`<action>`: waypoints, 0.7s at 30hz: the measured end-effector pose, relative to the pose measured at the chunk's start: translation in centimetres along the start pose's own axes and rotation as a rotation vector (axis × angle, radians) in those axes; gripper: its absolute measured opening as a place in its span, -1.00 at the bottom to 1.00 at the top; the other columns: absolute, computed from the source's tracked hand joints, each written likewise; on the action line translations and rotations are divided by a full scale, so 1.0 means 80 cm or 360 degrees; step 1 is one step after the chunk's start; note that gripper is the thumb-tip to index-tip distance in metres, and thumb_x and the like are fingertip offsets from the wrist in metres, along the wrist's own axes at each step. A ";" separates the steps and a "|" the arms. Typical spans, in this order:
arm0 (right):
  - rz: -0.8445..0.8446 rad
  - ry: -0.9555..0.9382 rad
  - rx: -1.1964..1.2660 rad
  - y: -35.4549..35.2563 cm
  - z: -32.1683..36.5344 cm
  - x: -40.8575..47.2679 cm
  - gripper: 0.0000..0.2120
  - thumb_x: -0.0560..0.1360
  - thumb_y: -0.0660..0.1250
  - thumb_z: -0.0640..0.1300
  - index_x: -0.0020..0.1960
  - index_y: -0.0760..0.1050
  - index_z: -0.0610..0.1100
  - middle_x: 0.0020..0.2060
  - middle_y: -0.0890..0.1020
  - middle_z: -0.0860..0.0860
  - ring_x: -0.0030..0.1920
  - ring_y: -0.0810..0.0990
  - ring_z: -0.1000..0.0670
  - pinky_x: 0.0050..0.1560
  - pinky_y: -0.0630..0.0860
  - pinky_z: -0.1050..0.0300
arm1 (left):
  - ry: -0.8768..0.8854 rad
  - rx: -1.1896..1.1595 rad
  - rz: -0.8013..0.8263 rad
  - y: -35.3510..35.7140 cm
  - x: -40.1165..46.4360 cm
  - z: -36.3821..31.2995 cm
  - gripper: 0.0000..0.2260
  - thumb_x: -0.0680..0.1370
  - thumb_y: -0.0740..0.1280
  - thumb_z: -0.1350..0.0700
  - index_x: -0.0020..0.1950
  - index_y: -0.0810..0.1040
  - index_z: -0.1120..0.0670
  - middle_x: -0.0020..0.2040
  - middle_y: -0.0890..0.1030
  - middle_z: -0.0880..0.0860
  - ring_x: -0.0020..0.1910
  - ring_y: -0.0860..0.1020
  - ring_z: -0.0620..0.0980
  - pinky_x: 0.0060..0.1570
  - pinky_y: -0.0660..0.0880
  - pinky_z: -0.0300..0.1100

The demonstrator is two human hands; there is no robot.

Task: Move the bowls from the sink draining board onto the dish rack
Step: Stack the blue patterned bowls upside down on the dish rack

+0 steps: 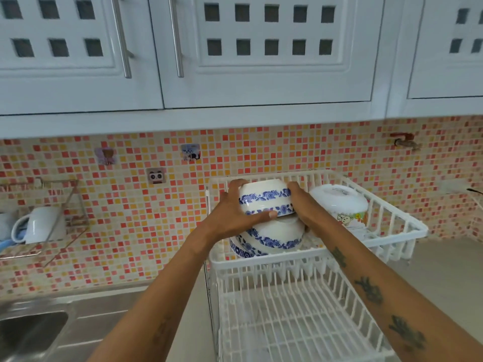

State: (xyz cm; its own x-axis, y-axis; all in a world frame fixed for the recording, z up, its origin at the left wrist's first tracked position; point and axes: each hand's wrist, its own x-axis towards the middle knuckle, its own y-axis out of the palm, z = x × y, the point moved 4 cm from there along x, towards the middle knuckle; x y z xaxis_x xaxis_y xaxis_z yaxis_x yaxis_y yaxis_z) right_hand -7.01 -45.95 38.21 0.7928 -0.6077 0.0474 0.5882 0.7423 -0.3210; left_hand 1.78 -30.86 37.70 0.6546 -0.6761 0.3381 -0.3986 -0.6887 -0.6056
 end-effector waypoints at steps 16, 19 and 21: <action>0.0263 0.0065 0.0532 -0.007 -0.016 -0.028 -0.79 0.54 0.20 0.01 -0.04 0.55 -0.07 -0.30 0.70 -0.02 -0.30 0.65 -0.03 -0.27 0.51 0.12 | 0.0137 0.0076 0.0015 -0.001 -0.021 -0.020 -0.20 0.26 0.62 -0.08 0.37 0.25 -0.16 0.30 0.30 0.04 0.19 0.43 0.02 0.23 0.52 -0.04; 0.0302 0.0144 0.0638 -0.002 -0.018 -0.029 -0.63 0.50 0.24 -0.03 0.28 0.43 -0.09 -0.04 0.62 -0.10 -0.12 0.59 -0.11 -0.17 0.52 0.05 | 0.0105 0.0035 0.0076 -0.004 -0.021 -0.016 -0.18 0.25 0.64 -0.01 0.35 0.22 -0.17 0.24 0.25 -0.02 0.25 0.42 0.08 0.24 0.54 0.01; 0.0289 0.0080 0.0640 -0.001 -0.016 -0.027 -0.58 0.50 0.23 -0.08 0.36 0.35 -0.04 0.01 0.57 -0.07 -0.07 0.54 -0.10 -0.06 0.49 0.01 | 0.0061 0.0006 0.0123 -0.006 -0.019 -0.013 -0.16 0.26 0.64 0.05 0.36 0.19 -0.17 0.21 0.22 -0.05 0.28 0.40 0.11 0.26 0.52 0.05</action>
State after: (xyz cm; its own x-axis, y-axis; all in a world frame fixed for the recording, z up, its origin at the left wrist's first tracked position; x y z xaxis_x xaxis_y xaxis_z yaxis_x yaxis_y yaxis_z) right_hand -8.97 -45.04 36.92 0.8860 -0.4630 -0.0249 0.4635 0.8830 0.0743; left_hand 0.30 -29.80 38.24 0.5969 -0.7369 0.3172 -0.4445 -0.6329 -0.6339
